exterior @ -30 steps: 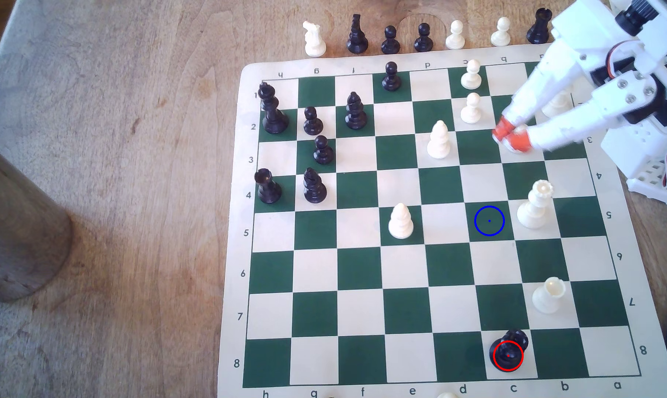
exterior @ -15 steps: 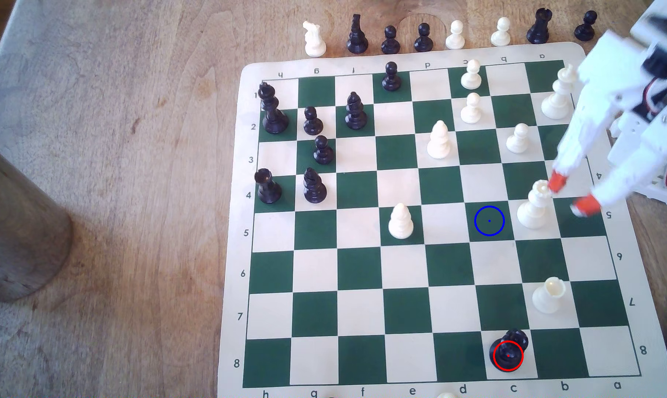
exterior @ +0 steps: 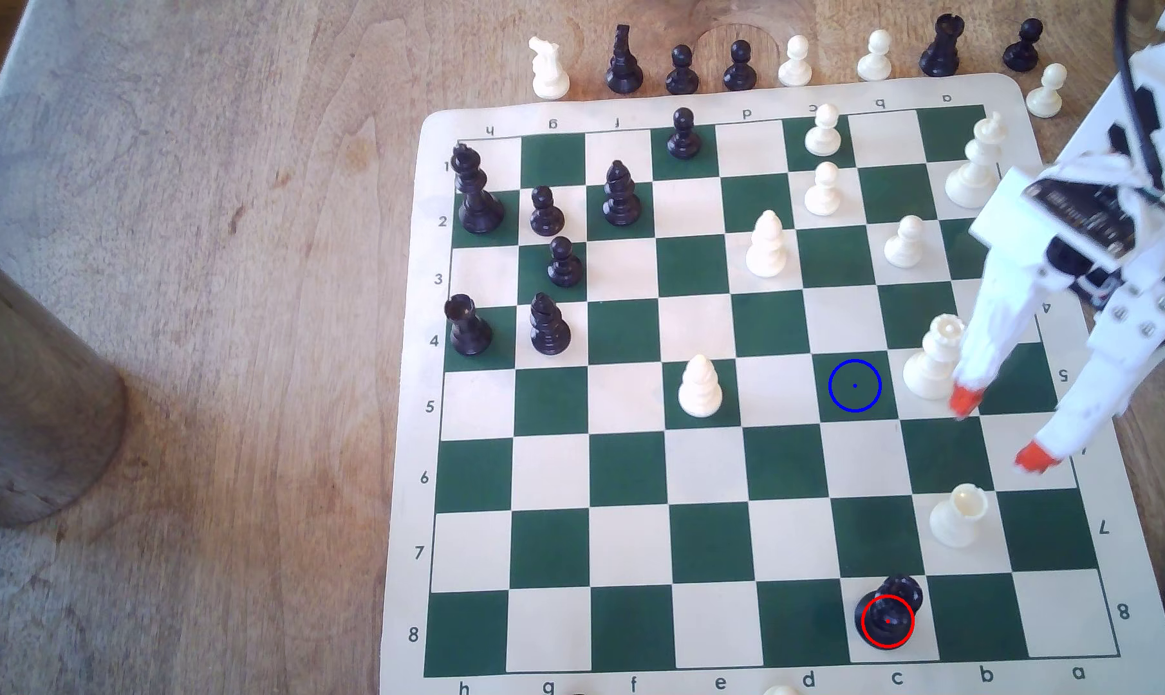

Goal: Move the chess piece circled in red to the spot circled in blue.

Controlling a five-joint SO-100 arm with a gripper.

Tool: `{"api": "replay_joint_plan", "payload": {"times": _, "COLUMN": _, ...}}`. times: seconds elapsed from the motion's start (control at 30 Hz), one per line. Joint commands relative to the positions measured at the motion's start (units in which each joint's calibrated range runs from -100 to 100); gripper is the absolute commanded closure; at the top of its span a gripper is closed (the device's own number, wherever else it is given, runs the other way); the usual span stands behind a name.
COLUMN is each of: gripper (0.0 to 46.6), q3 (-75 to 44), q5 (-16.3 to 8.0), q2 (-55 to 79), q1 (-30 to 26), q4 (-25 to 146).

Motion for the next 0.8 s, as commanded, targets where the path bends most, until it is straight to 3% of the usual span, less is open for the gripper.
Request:
{"api": "replay_joint_plan", "payload": {"times": 0.0, "gripper": 32.8, "q3": -2.3, "q5": -0.7, "q2": 6.5, "q1": -1.0, "q4": -5.4}}
{"api": "replay_joint_plan", "payload": {"times": 0.27, "gripper": 31.3, "q3": -7.5, "q5": -1.8, "q2": 19.7, "q1": -3.0, "q4": -10.6}}
{"api": "replay_joint_plan", "payload": {"times": 0.77, "gripper": 31.3, "q3": -13.4, "q5": -4.2, "q2": 32.1, "q1": -4.6, "q4": -20.4}}
